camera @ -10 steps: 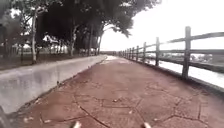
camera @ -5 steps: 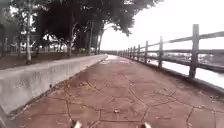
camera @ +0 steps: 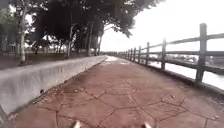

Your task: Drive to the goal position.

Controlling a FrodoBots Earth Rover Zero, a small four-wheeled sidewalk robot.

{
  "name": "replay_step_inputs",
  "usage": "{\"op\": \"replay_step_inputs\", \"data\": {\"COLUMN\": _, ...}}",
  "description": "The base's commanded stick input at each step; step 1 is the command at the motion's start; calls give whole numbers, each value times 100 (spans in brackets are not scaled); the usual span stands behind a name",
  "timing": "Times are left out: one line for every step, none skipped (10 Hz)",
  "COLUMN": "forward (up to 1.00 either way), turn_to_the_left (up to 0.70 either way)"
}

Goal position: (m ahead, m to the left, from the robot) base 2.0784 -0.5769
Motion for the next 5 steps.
{"op": "replay_step_inputs", "data": {"forward": 50, "turn_to_the_left": 1}}
{"op": "replay_step_inputs", "data": {"forward": 50, "turn_to_the_left": 1}}
{"op": "replay_step_inputs", "data": {"forward": 50, "turn_to_the_left": 1}}
{"op": "replay_step_inputs", "data": {"forward": 50, "turn_to_the_left": 1}}
{"op": "replay_step_inputs", "data": {"forward": 50, "turn_to_the_left": 1}}
